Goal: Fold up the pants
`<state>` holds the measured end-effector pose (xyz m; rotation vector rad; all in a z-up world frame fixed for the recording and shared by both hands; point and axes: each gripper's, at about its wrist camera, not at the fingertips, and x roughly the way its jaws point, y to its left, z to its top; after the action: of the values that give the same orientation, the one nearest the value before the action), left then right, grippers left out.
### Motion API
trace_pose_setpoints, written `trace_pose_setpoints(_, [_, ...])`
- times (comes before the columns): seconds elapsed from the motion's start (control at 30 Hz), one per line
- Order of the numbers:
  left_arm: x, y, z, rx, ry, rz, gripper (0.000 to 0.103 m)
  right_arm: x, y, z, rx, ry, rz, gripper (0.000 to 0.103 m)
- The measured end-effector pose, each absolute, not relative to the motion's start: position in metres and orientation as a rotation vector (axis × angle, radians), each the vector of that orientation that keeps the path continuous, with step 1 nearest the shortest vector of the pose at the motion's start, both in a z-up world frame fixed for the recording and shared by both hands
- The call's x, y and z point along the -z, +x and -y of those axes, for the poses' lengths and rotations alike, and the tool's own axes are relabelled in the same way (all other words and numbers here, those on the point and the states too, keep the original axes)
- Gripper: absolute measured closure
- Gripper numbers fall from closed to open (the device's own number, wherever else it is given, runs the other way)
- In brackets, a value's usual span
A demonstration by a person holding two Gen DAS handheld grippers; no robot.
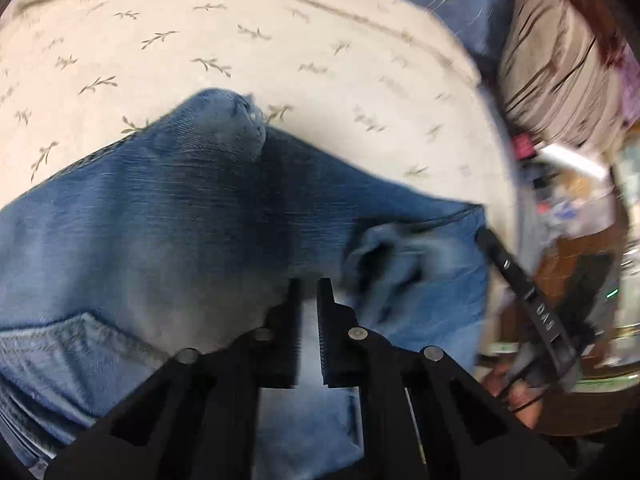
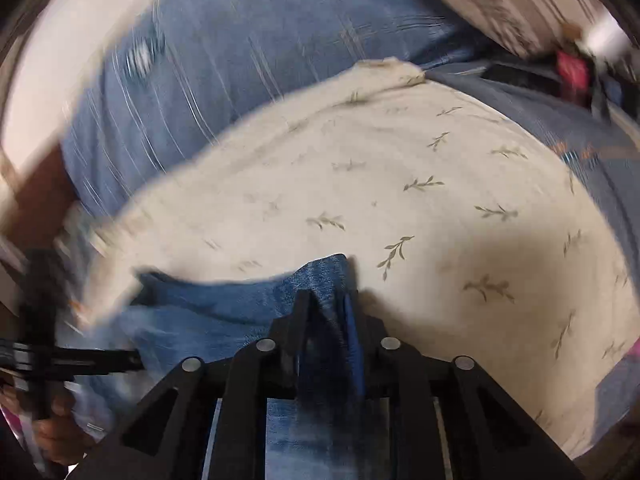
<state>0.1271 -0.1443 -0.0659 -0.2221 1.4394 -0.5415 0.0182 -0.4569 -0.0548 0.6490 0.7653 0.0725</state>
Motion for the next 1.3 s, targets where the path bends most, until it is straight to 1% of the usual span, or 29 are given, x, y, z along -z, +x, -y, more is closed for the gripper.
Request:
trace_pose_setpoints(0.03, [0.06, 0.128, 0.136, 0.563, -0.284, -1.437, 0.095, 0.053, 0.01, 0.462, -0.098, 0.69, -0.733, 0.08])
trace_pose_setpoints(0.07, [0.057, 0.128, 0.133, 0.581, -0.325, -1.438, 0.094, 0.05, 0.006, 0.466, -0.115, 0.711, -0.713, 0.076])
trace_pose_setpoints(0.1, [0.053, 0.129, 0.132, 0.605, -0.363, -1.442, 0.085, 0.049, 0.004, 0.47, -0.113, 0.709, -0.707, 0.071])
trace_pose_setpoints(0.13, [0.048, 0.13, 0.135, 0.632, -0.389, -1.444, 0.075, 0.046, 0.006, 0.472, -0.102, 0.699, -0.712, 0.07])
trace_pose_setpoints(0.17, [0.045, 0.129, 0.138, 0.649, -0.405, -1.443, 0.07, 0.047, 0.008, 0.472, -0.095, 0.687, -0.724, 0.07])
trace_pose_setpoints(0.2, [0.041, 0.127, 0.143, 0.67, -0.426, -1.44, 0.061, 0.048, 0.013, 0.47, -0.09, 0.681, -0.743, 0.07])
trace_pose_setpoints(0.23, [0.037, 0.124, 0.149, 0.704, -0.438, -1.434, 0.055, 0.048, 0.012, 0.469, -0.094, 0.685, -0.75, 0.07])
trace_pose_setpoints(0.3, [0.031, 0.125, 0.165, 0.731, -0.401, -1.42, 0.051, 0.05, 0.012, 0.463, -0.122, 0.702, -0.758, 0.07])
trace_pose_setpoints(0.37, [0.036, 0.127, 0.17, 0.686, -0.369, -1.423, 0.051, 0.042, 0.013, 0.452, -0.135, 0.691, -0.76, 0.07])
trace_pose_setpoints(0.5, [0.054, 0.126, 0.166, 0.677, -0.46, -1.513, 0.051, 0.046, 0.014, 0.453, -0.12, 0.672, -0.753, 0.07])
trace_pose_setpoints(0.57, [0.052, 0.125, 0.173, 0.667, -0.434, -1.498, 0.055, 0.05, 0.025, 0.458, -0.105, 0.687, -0.769, 0.069])
trace_pose_setpoints(0.6, [0.047, 0.123, 0.175, 0.672, -0.413, -1.479, 0.071, 0.054, 0.034, 0.458, -0.104, 0.685, -0.797, 0.069])
trace_pose_setpoints(0.63, [0.042, 0.121, 0.181, 0.69, -0.389, -1.462, 0.091, 0.055, 0.039, 0.457, -0.096, 0.667, -0.819, 0.069])
trace_pose_setpoints(0.67, [0.038, 0.118, 0.185, 0.713, -0.373, -1.458, 0.098, 0.052, 0.044, 0.452, -0.103, 0.627, -0.83, 0.071])
trace_pose_setpoints(0.7, [0.035, 0.114, 0.188, 0.729, -0.35, -1.454, 0.099, 0.044, 0.043, 0.446, -0.119, 0.573, -0.81, 0.08])
trace_pose_setpoints(0.73, [0.033, 0.109, 0.191, 0.719, -0.304, -1.439, 0.099, 0.038, 0.039, 0.442, -0.145, 0.546, -0.778, 0.085])
trace_pose_setpoints(0.8, [0.039, 0.1, 0.192, 0.67, -0.191, -1.414, 0.099, 0.031, 0.03, 0.441, -0.153, 0.522, -0.714, 0.087])
trace_pose_setpoints(0.83, [0.049, 0.1, 0.191, 0.639, -0.172, -1.43, 0.099, 0.036, 0.032, 0.441, -0.126, 0.513, -0.729, 0.088])
trace_pose_setpoints(0.87, [0.064, 0.103, 0.188, 0.612, -0.193, -1.47, 0.099, 0.049, 0.038, 0.444, -0.081, 0.505, -0.784, 0.087])
trace_pose_setpoints(0.9, [0.076, 0.107, 0.184, 0.613, -0.258, -1.514, 0.099, 0.061, 0.041, 0.448, -0.05, 0.515, -0.827, 0.087])
trace_pose_setpoints(0.93, [0.081, 0.11, 0.176, 0.619, -0.329, -1.53, 0.099, 0.063, 0.04, 0.451, -0.059, 0.541, -0.823, 0.087])
trace_pose_setpoints(0.97, [0.08, 0.111, 0.17, 0.628, -0.365, -1.542, 0.099, 0.06, 0.036, 0.453, -0.071, 0.57, -0.803, 0.086])
trace_pose_setpoints(1.0, [0.076, 0.11, 0.167, 0.636, -0.363, -1.543, 0.099, 0.057, 0.033, 0.455, -0.084, 0.593, -0.788, 0.082])
trace_pose_setpoints(1.1, [0.059, 0.1, 0.158, 0.685, -0.343, -1.516, 0.098, 0.044, 0.013, 0.459, -0.137, 0.658, -0.756, 0.081])
trace_pose_setpoints(1.17, [0.052, 0.09, 0.155, 0.741, -0.356, -1.516, 0.09, 0.042, -0.006, 0.459, -0.176, 0.699, -0.744, 0.077])
trace_pose_setpoints(1.2, [0.051, 0.084, 0.155, 0.765, -0.363, -1.52, 0.076, 0.043, -0.018, 0.457, -0.194, 0.723, -0.746, 0.074])
trace_pose_setpoints(1.23, [0.05, 0.077, 0.156, 0.782, -0.36, -1.524, 0.058, 0.043, -0.029, 0.456, -0.209, 0.742, -0.75, 0.072])
trace_pose_setpoints(1.3, [0.051, 0.064, 0.158, 0.801, -0.346, -1.525, 0.046, 0.044, -0.057, 0.447, -0.249, 0.764, -0.753, 0.069])
